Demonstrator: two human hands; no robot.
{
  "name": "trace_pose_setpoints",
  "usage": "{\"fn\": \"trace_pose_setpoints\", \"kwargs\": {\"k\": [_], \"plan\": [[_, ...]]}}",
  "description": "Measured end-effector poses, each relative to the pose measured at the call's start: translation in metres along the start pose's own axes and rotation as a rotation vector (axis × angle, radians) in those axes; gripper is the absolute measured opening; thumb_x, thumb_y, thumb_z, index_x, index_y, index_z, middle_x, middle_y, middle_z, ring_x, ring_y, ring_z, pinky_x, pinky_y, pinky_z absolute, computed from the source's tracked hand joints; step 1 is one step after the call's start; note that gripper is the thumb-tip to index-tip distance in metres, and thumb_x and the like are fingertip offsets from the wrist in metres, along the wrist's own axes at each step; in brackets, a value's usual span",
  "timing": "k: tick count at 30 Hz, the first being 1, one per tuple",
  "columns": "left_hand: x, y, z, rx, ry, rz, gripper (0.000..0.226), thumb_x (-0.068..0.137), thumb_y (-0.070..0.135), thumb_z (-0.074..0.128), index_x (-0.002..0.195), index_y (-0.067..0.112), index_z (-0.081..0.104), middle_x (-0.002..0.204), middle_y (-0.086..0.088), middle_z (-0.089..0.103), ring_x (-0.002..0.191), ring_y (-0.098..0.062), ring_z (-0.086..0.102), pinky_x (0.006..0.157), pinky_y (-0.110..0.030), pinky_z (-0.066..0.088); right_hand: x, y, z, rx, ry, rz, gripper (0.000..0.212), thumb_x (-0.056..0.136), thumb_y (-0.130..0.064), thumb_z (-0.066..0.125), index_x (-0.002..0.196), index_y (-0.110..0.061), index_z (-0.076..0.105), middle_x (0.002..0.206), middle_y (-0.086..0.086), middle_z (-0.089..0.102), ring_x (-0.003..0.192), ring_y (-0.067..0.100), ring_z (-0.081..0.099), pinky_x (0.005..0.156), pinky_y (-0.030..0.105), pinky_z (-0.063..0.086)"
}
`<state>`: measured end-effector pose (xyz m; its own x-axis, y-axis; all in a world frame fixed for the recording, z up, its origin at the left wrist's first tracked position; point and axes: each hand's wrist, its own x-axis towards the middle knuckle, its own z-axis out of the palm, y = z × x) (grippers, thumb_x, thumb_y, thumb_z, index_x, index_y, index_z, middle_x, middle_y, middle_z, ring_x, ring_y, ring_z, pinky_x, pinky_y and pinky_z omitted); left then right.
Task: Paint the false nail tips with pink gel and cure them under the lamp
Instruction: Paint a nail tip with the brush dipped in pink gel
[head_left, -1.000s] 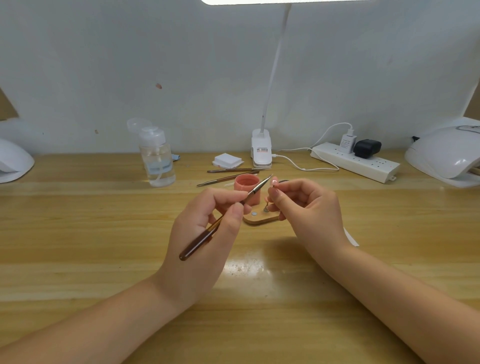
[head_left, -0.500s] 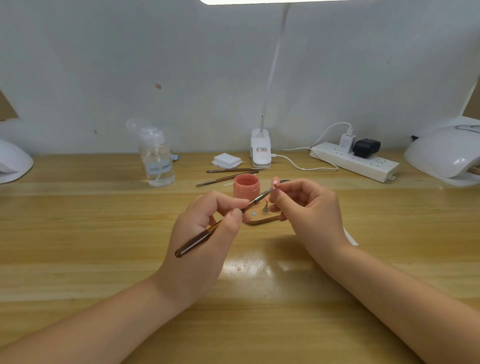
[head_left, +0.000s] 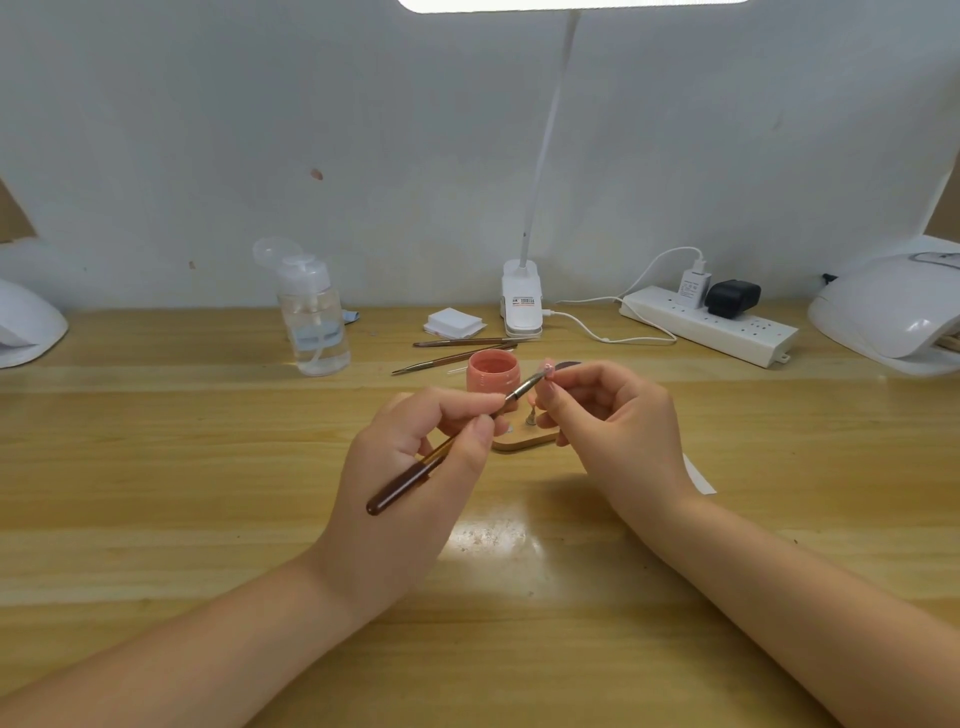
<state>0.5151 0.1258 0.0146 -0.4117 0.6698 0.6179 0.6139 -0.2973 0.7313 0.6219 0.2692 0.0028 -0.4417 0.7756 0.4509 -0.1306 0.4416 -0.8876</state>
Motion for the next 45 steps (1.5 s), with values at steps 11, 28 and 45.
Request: {"fn": "trace_pose_setpoints", "kwargs": {"k": [11,28,45], "plan": [[0.0005,-0.002,-0.0012,0.036,-0.014,0.006,0.022,0.085,0.039,0.052,0.097,0.032,0.069,0.091,0.015,0.072,0.094,-0.019,0.063,0.078,-0.019,0.042,0.0,0.0014,0.0017,0.05,0.019,0.04,0.004,0.083,-0.015,0.073,0.081,-0.017,0.069,0.07,0.001,0.072,0.063,0.014,0.07,0.05,0.019,0.048],[0.0013,-0.0042,-0.0019,0.028,-0.016,0.011,0.022,0.085,0.038,0.051,0.098,0.031,0.069,0.092,0.015,0.072,0.097,-0.017,0.063,0.083,-0.017,0.042,0.0009,0.0018,0.0001,0.045,0.018,0.036,0.004,0.083,-0.017,0.074,0.082,-0.017,0.07,0.071,0.003,0.072,0.065,0.014,0.07,0.052,0.019,0.05],[0.0004,-0.0022,0.0009,-0.143,0.04,0.057,0.021,0.089,0.032,0.056,0.109,0.028,0.064,0.085,0.015,0.073,0.065,-0.002,0.064,0.06,-0.012,0.048,0.0034,0.0049,-0.0025,0.079,0.041,0.041,0.005,0.084,-0.014,0.073,0.083,-0.017,0.069,0.071,0.003,0.072,0.064,0.014,0.07,0.053,0.021,0.051]]}}
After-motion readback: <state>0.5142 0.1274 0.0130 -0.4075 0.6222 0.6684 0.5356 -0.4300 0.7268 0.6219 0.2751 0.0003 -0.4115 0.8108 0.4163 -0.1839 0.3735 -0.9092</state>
